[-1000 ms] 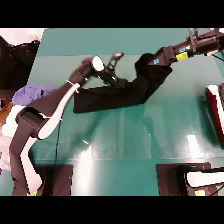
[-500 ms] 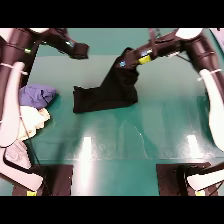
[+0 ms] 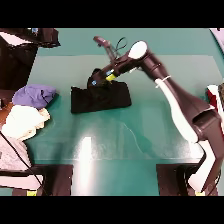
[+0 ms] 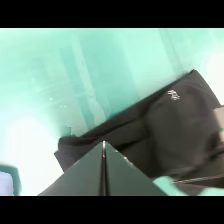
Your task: Fold the shirts.
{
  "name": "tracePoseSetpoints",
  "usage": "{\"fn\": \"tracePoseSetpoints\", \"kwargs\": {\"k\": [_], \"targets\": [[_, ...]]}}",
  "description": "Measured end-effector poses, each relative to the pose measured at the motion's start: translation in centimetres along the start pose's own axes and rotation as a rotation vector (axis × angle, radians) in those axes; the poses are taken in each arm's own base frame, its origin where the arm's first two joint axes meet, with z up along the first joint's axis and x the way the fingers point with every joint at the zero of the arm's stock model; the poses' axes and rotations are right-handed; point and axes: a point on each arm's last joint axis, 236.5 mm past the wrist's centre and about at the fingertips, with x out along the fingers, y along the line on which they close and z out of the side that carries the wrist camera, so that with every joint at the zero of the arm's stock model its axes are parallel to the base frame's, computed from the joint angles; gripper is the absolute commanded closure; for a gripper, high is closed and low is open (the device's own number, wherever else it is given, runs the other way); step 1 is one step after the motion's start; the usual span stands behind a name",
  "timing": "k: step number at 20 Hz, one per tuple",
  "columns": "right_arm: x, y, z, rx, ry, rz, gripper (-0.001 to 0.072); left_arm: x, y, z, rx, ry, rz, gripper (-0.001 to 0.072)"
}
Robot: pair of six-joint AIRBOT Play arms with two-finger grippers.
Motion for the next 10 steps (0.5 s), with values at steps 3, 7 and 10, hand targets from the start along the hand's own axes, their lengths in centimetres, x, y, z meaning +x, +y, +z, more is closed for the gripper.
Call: {"fn": "tracePoseSetpoints", "kwargs": {"k": [3,7,10], "targets": [[3.8,1.1,0.2,-0.018,-0.034,0.053,0.0234,0.4,0.3,-1.1,-0.010,0.037,0.000,0.0685],[4.3,2.1,0.5,-0.072,-0.054,0.080,0.0237,0.9,0.2,-2.2,-0.016,0.078,-0.008,0.0686],[0.8,-1.1,-1.4,-0.053,0.010,0.004,0.0237,1.1,0.2,-2.5,-0.017,0.087,-0.008,0.0685]]}}
